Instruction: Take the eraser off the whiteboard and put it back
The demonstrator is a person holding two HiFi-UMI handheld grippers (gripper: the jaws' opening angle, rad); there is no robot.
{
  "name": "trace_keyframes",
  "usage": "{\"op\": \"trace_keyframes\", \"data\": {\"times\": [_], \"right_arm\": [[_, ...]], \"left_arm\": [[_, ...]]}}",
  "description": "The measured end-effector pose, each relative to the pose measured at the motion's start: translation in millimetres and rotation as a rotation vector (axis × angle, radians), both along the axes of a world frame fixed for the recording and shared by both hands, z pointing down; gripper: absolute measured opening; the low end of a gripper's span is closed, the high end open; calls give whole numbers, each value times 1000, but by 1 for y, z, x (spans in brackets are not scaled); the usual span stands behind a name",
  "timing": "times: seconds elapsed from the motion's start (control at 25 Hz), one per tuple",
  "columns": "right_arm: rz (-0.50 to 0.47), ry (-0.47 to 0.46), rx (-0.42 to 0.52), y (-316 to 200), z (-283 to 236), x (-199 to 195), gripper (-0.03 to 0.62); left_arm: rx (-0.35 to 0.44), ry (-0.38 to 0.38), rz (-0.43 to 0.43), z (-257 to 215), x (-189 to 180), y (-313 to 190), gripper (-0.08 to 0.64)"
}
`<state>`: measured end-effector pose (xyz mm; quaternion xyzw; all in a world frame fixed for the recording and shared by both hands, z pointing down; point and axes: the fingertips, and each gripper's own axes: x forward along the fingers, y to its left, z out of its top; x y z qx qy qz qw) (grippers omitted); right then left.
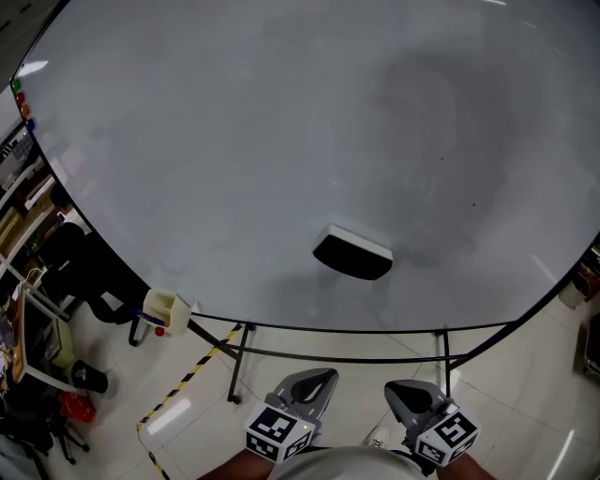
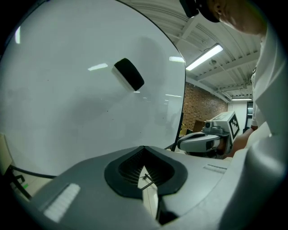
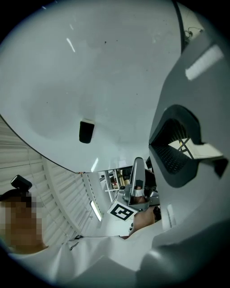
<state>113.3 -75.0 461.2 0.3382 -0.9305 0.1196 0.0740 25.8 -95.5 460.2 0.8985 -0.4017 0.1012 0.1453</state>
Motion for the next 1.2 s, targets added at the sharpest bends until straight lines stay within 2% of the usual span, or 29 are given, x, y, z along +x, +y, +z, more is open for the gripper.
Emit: {"op": "trace_keyframes", "data": {"times": [0.24, 0.52, 1.2], "right_arm": [[95, -4, 3, -1, 0, -14, 2], [140, 9, 23, -2, -6, -32, 2], [100, 44, 21, -1, -8, -37, 2]], "left_arm": [[20, 9, 71, -4, -18, -2, 17], [33, 16, 124, -4, -33, 1, 16], [37, 56, 86, -4, -42, 2, 15]]}}
